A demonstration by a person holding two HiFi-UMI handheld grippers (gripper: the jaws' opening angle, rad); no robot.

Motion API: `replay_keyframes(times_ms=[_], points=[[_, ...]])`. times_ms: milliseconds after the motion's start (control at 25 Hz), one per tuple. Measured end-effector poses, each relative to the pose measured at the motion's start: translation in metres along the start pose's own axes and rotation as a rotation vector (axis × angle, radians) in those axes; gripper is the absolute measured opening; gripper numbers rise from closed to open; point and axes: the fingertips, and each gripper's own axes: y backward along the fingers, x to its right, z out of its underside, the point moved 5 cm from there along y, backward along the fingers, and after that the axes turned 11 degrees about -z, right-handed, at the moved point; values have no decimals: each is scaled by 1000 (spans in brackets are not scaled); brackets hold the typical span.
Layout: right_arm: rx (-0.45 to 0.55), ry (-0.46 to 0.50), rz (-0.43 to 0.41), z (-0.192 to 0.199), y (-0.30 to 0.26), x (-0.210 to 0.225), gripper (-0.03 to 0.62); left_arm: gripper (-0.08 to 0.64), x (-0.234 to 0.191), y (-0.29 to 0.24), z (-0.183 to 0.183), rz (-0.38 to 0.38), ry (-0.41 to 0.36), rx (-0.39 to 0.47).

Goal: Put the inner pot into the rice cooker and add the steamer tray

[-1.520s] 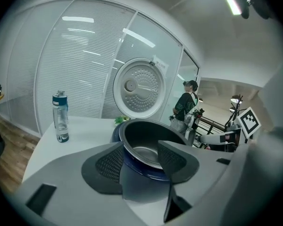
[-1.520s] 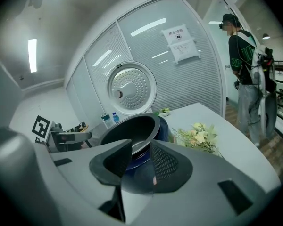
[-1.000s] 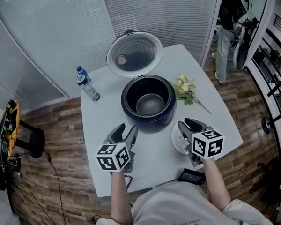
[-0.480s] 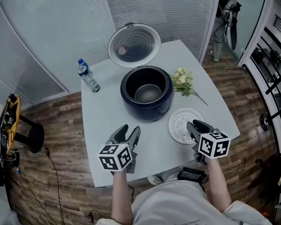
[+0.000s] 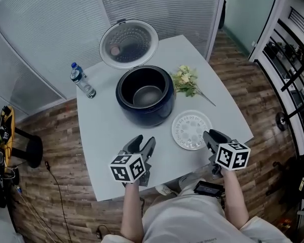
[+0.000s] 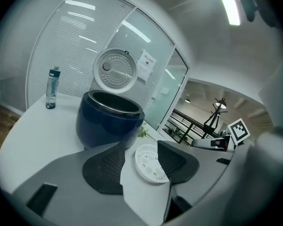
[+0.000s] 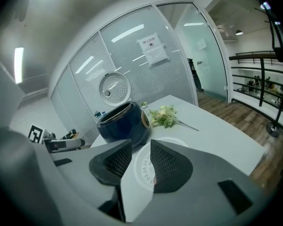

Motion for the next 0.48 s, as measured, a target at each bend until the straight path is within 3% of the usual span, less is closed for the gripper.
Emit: replay_keyframes(times_ms=[200, 480], points=[[-3, -90, 5, 8, -2, 38, 132, 224, 18, -38, 20, 38, 16, -61], [-69, -133, 59, 21, -12, 90, 132, 224, 32, -85, 42, 45, 38, -156]])
